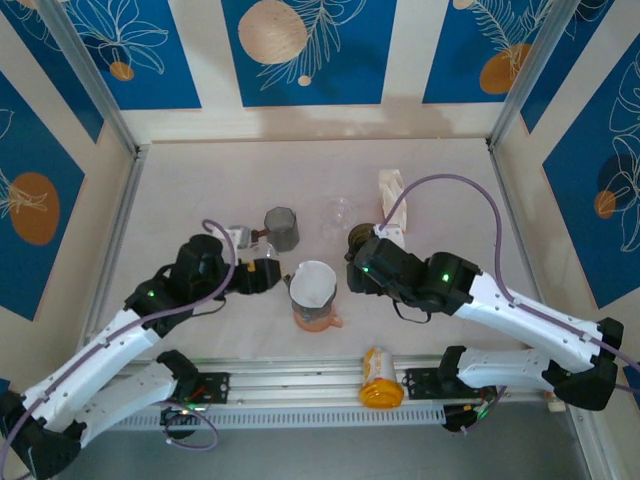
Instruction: Place the coffee filter in the dripper
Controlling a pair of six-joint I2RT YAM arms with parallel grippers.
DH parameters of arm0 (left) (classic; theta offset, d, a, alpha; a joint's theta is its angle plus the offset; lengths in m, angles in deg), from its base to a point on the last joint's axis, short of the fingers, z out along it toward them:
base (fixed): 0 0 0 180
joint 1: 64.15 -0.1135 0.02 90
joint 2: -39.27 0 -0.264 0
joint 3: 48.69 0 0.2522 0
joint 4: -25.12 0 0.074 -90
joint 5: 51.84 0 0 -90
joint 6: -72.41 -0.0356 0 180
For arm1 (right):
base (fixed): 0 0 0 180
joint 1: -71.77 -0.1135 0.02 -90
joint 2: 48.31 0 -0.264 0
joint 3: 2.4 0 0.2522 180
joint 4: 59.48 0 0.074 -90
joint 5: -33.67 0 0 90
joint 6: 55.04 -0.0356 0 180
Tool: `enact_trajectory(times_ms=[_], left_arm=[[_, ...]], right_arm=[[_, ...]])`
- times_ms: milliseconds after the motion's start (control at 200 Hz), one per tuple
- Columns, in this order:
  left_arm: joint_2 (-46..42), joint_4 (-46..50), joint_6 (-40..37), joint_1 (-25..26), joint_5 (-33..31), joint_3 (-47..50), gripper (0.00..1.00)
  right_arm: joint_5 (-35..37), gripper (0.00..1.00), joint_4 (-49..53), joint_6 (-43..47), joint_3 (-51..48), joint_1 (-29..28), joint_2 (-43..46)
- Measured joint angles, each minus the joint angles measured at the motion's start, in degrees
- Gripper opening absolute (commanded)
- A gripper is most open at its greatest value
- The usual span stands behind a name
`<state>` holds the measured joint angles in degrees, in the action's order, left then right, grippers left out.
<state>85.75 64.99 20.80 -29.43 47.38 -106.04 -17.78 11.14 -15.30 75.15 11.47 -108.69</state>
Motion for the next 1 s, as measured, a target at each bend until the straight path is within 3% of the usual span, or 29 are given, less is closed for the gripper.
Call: enact_trajectory(times_ms=[120,245,385,1000], left_arm=[[4.81,-0.79,0.17,-8.15,0.61,-0.07,0.73],[13.27,-1.68,-0.24,-10.38,0.28,-0.09,0.59],[19.10,-1.51,-0.87,-12.35,-1.97,-0.09,0.57],[25.22,0.79,-3.91,-12.87,-6.56,-2.29,0.19]], right_arm=[[-0.20,0.76,-0.02,-0.92,-1.92,0.33,1.16],[-0.59,0.76,-0.11,-1.31,-2.84,0.33,2.21],[-1.18,0.76,-0.48,-1.53,-4.48,0.37,4.26],[-4.74,0.76,-2.69,-3.54,-15.45,1.60,9.29]])
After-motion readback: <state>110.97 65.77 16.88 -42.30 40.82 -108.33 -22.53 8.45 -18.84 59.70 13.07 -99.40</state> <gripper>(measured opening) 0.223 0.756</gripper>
